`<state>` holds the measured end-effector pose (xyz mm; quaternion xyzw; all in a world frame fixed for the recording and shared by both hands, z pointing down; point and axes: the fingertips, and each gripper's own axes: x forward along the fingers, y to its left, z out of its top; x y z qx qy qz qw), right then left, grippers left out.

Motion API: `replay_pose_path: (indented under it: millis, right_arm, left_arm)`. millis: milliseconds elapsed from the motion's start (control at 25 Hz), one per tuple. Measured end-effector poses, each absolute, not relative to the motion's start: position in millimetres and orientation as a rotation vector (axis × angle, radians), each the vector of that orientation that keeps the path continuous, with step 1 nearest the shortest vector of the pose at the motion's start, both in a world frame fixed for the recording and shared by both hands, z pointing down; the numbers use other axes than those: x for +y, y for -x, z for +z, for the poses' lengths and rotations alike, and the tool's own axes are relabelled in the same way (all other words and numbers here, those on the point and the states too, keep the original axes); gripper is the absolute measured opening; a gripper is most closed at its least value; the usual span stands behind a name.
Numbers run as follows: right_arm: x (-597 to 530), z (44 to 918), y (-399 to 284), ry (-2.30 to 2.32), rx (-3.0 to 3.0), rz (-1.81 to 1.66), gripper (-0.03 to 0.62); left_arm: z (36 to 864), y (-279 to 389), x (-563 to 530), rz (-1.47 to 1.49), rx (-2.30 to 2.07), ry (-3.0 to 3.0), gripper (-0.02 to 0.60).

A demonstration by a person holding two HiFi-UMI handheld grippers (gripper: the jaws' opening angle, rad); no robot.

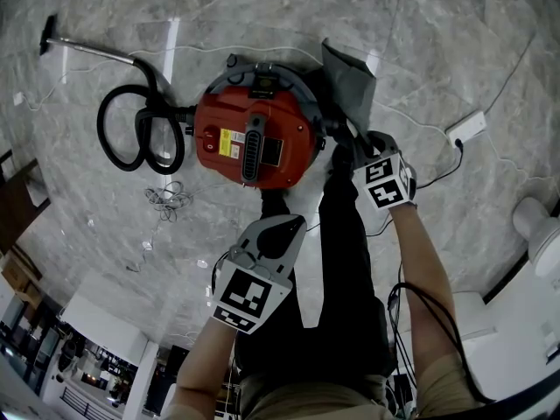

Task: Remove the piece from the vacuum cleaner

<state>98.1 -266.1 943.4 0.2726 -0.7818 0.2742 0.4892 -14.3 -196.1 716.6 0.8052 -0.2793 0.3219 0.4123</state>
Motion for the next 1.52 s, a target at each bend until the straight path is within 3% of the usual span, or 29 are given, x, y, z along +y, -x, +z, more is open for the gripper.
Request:
replay_pose_path:
  millis: [800,1520]
  right_arm:
    - [-279,947,-109,-0.707,-1.854,0.673,0.029]
    - [-291,940,-172,-0.854,-1.746,0.787,0.026]
  left_arm:
    - [719,8,-195,0.803,-0.698,-2.026,0.002]
    - [719,3,-203,0.807,-0.688,-2.051,0.002]
